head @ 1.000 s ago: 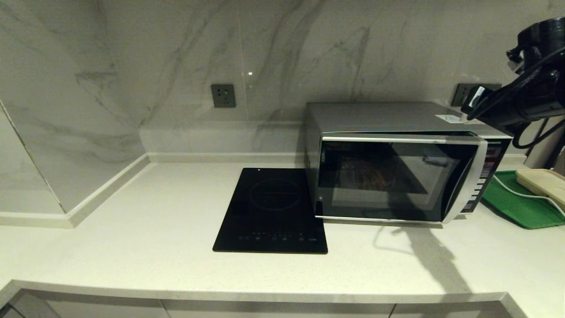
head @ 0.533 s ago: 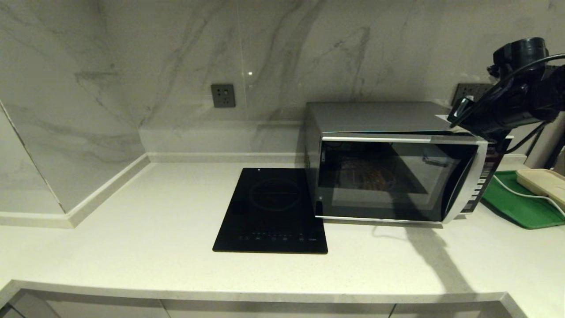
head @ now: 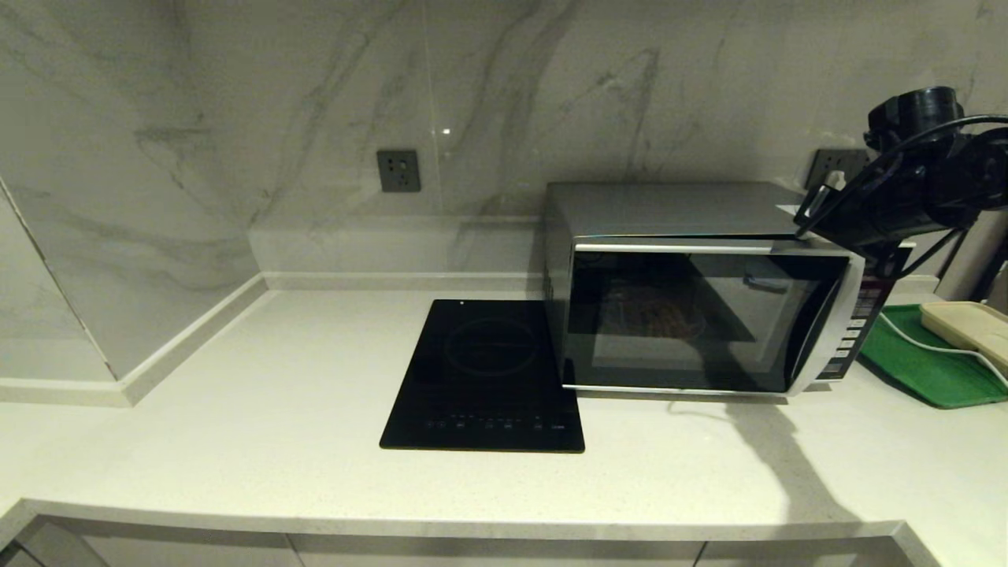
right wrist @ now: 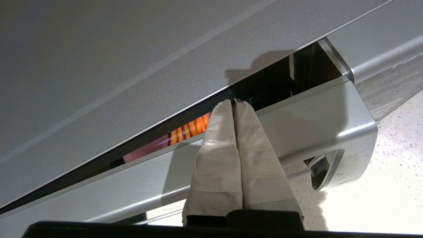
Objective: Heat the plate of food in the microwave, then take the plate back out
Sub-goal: Open the microwave oven
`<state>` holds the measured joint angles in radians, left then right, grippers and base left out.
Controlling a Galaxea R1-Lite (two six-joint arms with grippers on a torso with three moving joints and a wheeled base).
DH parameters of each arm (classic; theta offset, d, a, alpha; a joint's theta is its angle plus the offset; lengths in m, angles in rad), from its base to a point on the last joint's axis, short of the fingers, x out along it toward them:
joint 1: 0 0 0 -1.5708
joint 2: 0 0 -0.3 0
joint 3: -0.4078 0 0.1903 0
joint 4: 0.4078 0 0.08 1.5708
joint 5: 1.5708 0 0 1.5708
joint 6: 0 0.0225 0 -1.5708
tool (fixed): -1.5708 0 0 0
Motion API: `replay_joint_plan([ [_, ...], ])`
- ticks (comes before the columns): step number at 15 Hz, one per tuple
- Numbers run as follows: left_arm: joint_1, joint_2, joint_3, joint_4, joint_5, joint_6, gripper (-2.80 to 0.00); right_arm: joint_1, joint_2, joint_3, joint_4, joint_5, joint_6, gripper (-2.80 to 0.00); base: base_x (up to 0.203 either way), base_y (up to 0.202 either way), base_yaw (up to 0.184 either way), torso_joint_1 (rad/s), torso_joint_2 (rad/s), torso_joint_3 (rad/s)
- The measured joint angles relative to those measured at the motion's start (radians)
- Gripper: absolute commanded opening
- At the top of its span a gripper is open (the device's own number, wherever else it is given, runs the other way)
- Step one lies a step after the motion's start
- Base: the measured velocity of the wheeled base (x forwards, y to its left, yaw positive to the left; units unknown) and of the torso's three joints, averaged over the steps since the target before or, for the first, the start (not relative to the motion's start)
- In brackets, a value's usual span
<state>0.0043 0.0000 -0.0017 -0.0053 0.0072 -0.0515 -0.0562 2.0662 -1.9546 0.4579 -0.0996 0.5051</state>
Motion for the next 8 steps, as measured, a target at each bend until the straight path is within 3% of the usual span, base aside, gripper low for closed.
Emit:
replay_joint_plan([
  [8, 0.000, 0.000, 0.000, 0.000, 0.000, 0.000, -2.80, 0.000, -0.133, 0.112, 0.059, 0.008, -0.002, -2.80, 0.000, 0.000, 0.000, 0.000, 0.00, 0.000],
])
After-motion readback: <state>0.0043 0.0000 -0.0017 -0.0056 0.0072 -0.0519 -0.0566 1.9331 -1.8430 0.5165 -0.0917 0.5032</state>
